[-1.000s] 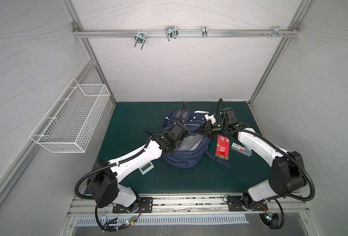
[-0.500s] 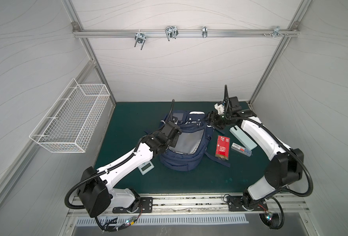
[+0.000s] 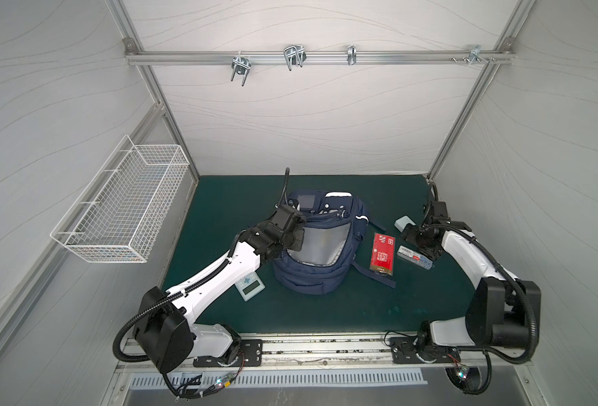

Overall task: Pack books, pencil case, and school supplies into a backpack
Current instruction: Open the student bag at the center of the table, then pick up the pencil case from the middle-right of the table.

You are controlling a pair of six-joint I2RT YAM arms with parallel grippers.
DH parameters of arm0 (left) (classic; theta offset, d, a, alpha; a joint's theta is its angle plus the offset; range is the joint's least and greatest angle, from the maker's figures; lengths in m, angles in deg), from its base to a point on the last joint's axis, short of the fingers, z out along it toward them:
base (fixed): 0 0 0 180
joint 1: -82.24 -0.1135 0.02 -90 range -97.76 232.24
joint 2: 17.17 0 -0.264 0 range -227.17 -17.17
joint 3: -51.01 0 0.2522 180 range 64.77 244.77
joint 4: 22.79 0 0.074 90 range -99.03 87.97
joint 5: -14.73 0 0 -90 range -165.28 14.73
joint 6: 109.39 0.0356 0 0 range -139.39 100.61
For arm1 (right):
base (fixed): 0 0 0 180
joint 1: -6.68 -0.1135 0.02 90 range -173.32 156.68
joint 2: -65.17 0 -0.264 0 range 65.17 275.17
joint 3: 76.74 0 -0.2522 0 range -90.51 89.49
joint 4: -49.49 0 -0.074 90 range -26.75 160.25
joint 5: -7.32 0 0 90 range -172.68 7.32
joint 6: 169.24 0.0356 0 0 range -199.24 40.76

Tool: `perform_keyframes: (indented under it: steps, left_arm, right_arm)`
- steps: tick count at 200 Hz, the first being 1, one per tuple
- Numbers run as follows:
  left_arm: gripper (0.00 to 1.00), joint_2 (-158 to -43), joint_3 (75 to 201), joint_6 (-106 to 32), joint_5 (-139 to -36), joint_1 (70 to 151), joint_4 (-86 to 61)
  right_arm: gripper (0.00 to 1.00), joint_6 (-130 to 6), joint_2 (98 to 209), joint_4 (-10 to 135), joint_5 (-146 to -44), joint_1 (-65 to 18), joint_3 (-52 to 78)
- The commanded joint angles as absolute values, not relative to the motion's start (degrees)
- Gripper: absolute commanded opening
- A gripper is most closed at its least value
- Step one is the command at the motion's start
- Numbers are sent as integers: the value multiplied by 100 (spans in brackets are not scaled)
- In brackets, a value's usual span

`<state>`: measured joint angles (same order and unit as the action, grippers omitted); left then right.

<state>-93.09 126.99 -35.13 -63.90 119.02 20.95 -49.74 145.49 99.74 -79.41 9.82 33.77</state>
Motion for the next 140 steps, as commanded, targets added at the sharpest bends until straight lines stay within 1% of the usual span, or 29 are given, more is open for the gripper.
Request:
perform_keyframes:
  steps: [1, 33, 45, 68, 110, 140]
  left_arm:
    - [0, -9293, 12972, -3789, -6672, 11879, 1842]
    - [0, -9311, 12922, -3811, -6830, 11876, 1778]
    - [0, -9303, 12914, -3820, -6851, 11886, 1778]
    - [0, -9280, 12914, -3846, -6877, 11877, 1752]
    - [0, -9365, 12953, -3955, -6838, 11859, 1853]
    - [0, -9367, 12983, -4057, -6996, 11757, 1875]
  right_arm:
    - [92, -5095, 14840, 9414, -8449, 1451, 3311]
    - [92, -5307, 15223, 9030, -8312, 1808, 3149]
    - [94, -5301, 15387, 8905, -8352, 1936, 3043]
    - [95, -5218, 15917, 8631, -8976, 2226, 2753]
    - [96, -5485, 16825, 8396, -8917, 2223, 2160]
    - [97, -5573, 17287, 8312, -9240, 2231, 1991]
